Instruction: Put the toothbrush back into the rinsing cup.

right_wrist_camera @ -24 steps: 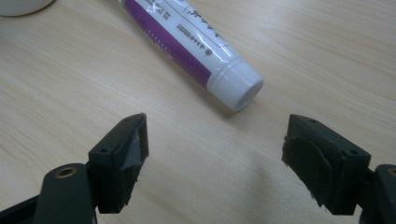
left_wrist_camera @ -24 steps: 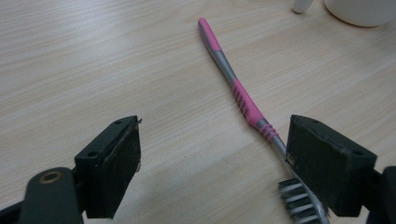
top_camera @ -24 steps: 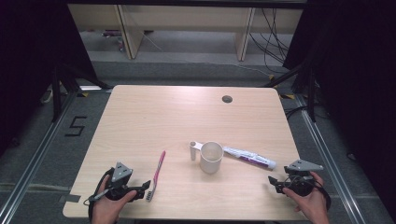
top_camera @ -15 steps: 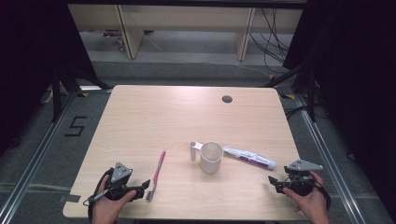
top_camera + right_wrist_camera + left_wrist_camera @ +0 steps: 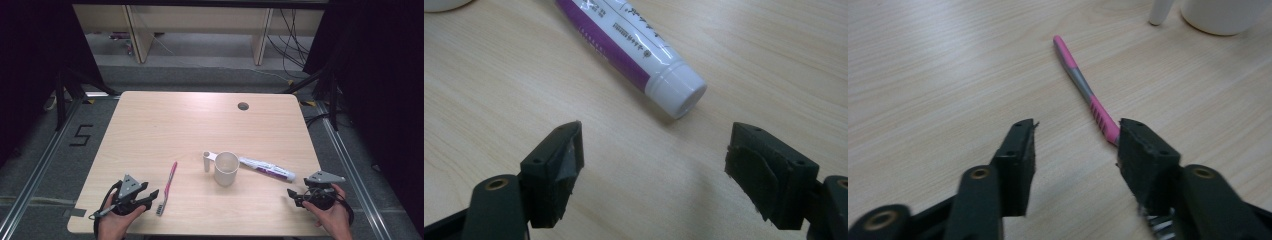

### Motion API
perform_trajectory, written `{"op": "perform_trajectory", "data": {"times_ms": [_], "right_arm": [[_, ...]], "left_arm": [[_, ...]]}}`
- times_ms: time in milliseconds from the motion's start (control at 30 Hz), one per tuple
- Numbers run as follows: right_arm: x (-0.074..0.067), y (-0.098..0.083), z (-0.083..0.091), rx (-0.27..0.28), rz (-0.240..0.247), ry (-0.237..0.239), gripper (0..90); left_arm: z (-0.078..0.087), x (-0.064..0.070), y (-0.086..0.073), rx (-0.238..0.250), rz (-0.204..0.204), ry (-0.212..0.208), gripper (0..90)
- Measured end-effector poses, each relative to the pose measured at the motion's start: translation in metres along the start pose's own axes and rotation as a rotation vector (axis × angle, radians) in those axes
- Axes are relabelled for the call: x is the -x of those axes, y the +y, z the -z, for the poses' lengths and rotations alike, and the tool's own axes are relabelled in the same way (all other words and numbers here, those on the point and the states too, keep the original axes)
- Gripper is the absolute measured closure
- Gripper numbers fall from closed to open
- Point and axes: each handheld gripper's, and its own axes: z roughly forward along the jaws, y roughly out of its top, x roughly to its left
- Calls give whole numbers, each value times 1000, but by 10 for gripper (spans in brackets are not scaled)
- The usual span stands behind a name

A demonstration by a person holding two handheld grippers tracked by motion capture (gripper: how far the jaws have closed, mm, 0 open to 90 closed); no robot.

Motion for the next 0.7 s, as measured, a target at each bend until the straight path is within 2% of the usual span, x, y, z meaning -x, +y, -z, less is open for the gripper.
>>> {"op": "perform_trajectory", "data": {"times_ms": [67, 133, 200, 233, 300, 367, 400, 467, 500, 567, 600, 667, 700], "right_arm": [[-2, 0, 2, -14, -25, -11, 239], [-1, 0, 1, -7, -16, -8, 239], [-1, 0, 2, -11, -18, -16, 240], [0, -1, 1, -3, -14, -7, 240], [-1, 0, 3, -12, -18, -17, 241], [-2, 0, 3, -11, -18, -17, 242], [-2, -1, 3, -11, -16, -16, 242], [-2, -1, 3, -13, -18, -14, 242], [-1, -1, 3, -12, -17, -14, 242], [-2, 0, 3, -17, -28, -12, 242], [-2, 0, 2, -14, -29, 0, 242], [-2, -1, 2, -15, -33, 0, 242], [-2, -1, 2, -9, -13, -13, 242]], "left_arm": [[0, 0, 0, 0, -11, -2, 636], [0, 3, 1, 27, 0, -8, 670], [2, 3, 3, 14, -38, -8, 746], [1, 4, 3, 19, -41, -11, 768], [1, 6, 3, 16, -46, -17, 802], [1, 7, 3, 21, -50, -23, 814], [0, 10, 4, 34, -34, -32, 836], [1, 11, 4, 30, -38, -31, 852], [1, 11, 5, 21, -58, -51, 856], [1, 12, 5, 18, -53, -51, 862], [-1, 13, 6, 10, -62, -67, 864], [-2, 14, 6, 21, -55, -62, 865], [-2, 14, 7, 13, -68, -57, 868]]}}
